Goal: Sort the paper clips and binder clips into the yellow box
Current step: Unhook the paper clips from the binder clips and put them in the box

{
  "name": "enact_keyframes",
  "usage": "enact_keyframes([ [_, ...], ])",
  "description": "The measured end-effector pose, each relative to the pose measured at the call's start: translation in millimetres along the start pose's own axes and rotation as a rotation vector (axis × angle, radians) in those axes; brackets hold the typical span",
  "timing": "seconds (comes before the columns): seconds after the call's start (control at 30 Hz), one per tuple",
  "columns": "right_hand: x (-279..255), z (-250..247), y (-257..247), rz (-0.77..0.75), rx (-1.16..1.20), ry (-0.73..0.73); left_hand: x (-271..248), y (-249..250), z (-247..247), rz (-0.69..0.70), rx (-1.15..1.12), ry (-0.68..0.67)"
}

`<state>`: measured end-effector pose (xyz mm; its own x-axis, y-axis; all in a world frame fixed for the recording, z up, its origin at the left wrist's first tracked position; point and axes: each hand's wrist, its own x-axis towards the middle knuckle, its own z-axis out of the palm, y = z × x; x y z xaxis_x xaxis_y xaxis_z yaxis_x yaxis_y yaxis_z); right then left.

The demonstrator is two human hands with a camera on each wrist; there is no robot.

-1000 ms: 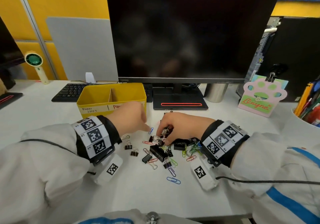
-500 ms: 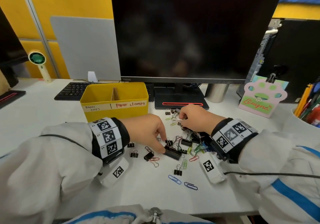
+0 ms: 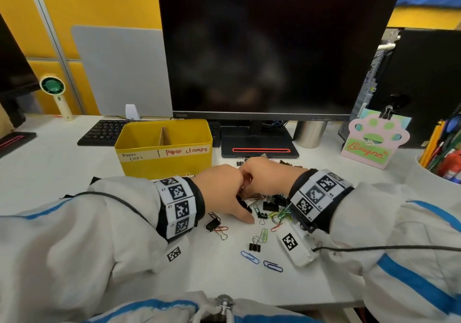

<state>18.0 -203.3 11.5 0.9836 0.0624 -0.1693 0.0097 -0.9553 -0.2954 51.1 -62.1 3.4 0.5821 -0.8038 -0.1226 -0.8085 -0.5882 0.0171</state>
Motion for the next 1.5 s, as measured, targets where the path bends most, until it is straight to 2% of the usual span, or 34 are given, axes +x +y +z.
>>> enact_keyframes([
  [0.13, 1, -5, 12, 0.060, 0.035, 0.128, 0, -11, -4, -0.127, -0.112, 0.023],
  [0.2, -3, -10, 19, 0.077, 0.032, 0.143, -4, -26, -9, -0.188, -0.190, 0.073],
  [0.4, -32, -14, 23, -0.056, 0.132, 0.156, -28, -68, -14, -0.333, -0.102, 0.074],
  [0.47, -43, -13, 18, -0.097, 0.160, 0.086, -35, -63, -17, -0.292, -0.088, 0.135],
  [0.53, -53, -13, 15, -0.118, 0.209, -0.002, -41, -48, -21, -0.191, -0.232, 0.160],
  [0.63, -71, -6, 10, -0.116, 0.227, -0.112, -49, -16, -18, -0.041, -0.475, 0.059],
  [0.73, -90, 7, 6, -0.116, 0.209, -0.212, -49, 11, -6, 0.033, -0.444, -0.048],
  [0.9, -104, 29, 4, -0.098, 0.214, -0.287, -33, 32, 6, 0.096, -0.337, -0.118],
  [1.07, -102, 29, 11, -0.112, 0.240, -0.267, -23, 30, 1, 0.034, -0.204, -0.035],
  [1.17, -100, 21, 21, -0.088, 0.288, -0.169, -19, 22, -4, -0.075, -0.099, 0.026],
  [1.2, -98, 19, 25, -0.067, 0.326, -0.116, -17, 22, -5, -0.096, -0.127, 0.045],
  [1.23, -97, 16, 27, -0.046, 0.365, -0.055, -17, 23, -6, -0.121, -0.220, 0.076],
  [1.3, -95, 8, 30, -0.026, 0.446, 0.067, -13, 28, -6, -0.206, -0.574, 0.095],
  [1.43, -91, -9, 23, -0.135, 0.506, 0.286, -7, 40, -9, -0.435, -1.509, -0.175],
  [1.5, -88, -14, 18, -0.182, 0.521, 0.334, -5, 42, -7, -0.476, -1.762, -0.292],
])
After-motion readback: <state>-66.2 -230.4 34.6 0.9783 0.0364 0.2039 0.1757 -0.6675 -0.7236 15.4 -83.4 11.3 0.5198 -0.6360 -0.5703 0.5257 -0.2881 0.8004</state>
